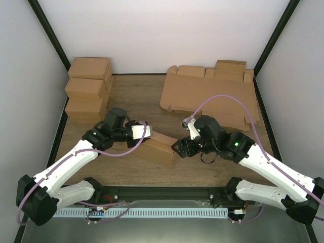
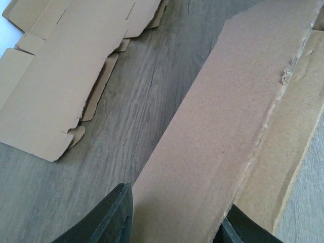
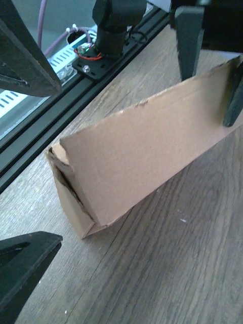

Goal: Fold the paper box

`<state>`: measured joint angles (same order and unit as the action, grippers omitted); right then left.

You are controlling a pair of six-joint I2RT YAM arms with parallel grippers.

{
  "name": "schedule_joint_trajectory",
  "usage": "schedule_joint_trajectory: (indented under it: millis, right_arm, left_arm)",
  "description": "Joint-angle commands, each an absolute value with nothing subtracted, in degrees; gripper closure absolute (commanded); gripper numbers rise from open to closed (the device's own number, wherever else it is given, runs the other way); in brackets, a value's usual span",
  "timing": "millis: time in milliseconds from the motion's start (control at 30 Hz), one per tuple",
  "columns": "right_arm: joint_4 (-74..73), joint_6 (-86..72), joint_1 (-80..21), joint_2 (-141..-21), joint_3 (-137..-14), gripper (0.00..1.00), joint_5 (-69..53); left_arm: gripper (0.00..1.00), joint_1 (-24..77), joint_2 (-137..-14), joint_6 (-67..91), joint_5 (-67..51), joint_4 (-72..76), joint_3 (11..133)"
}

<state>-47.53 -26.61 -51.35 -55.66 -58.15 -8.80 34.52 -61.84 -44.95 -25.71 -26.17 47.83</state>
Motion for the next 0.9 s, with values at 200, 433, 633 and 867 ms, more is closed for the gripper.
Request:
schedule_joint_trajectory:
  millis: [200, 433, 633, 867]
  right_arm:
    - [-46.8, -26.4, -47.9, -54.5, -63.9, 0.19, -14.0]
    - [-42.9, -27.8, -45.0, -55.6, -64.2, 0.21, -17.7]
    - [-36.3, -30.1, -42.5, -56.0, -61.1, 0.26, -21.6]
    - [-25.6, -34.4, -37.1, -56.9, -55.7, 0.64, -35.7]
  left_arm:
    - [0.63, 35.9, -63.4, -43.8, -25.8, -28.4, 46.0]
    - [0.49, 36.5, -62.8, -42.8, -25.0, -29.1, 47.4]
    - [0.36, 36.7, -60.2, -42.7, -25.7, -30.0, 48.2]
    - [0.34, 36.7, -60.5, -42.5, -26.8, -30.0, 48.1]
